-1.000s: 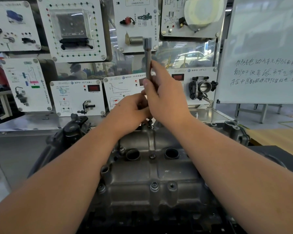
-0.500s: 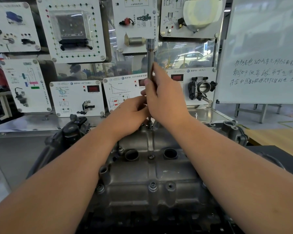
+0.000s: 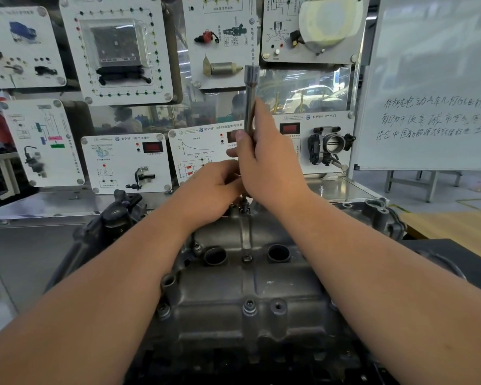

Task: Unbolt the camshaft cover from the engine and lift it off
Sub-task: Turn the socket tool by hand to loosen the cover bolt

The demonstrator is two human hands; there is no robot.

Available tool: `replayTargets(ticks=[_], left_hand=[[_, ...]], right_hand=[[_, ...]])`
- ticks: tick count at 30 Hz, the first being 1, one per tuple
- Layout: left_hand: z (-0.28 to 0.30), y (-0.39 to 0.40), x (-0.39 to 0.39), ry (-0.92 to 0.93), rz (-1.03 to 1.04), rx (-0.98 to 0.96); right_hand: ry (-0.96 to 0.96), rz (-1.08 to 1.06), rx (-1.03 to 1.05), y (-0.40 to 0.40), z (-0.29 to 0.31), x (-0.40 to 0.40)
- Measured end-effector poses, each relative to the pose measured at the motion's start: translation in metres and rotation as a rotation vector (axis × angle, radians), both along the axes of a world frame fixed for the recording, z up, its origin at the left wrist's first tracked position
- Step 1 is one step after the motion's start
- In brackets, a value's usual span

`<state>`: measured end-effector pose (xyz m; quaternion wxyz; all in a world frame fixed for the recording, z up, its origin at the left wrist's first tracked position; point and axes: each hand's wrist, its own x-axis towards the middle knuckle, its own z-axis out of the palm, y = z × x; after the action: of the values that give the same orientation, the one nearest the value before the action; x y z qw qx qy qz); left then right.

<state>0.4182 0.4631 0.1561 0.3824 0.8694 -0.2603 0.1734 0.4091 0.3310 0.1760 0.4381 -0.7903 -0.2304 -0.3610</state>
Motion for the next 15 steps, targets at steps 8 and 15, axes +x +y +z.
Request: replayTargets(ticks=[8,15], left_hand=[[-0.0018,0.0000,0.0039,0.020,0.010,-0.052],[-0.0006,0.0007,0.0022,-0.016,-0.011,-0.037]], right_hand=[[-0.049,-0.006,0.002,-0.0006,0.0007,-0.0014],[-0.052,0.011,0.023,0.0002,-0.0013,-0.0035]])
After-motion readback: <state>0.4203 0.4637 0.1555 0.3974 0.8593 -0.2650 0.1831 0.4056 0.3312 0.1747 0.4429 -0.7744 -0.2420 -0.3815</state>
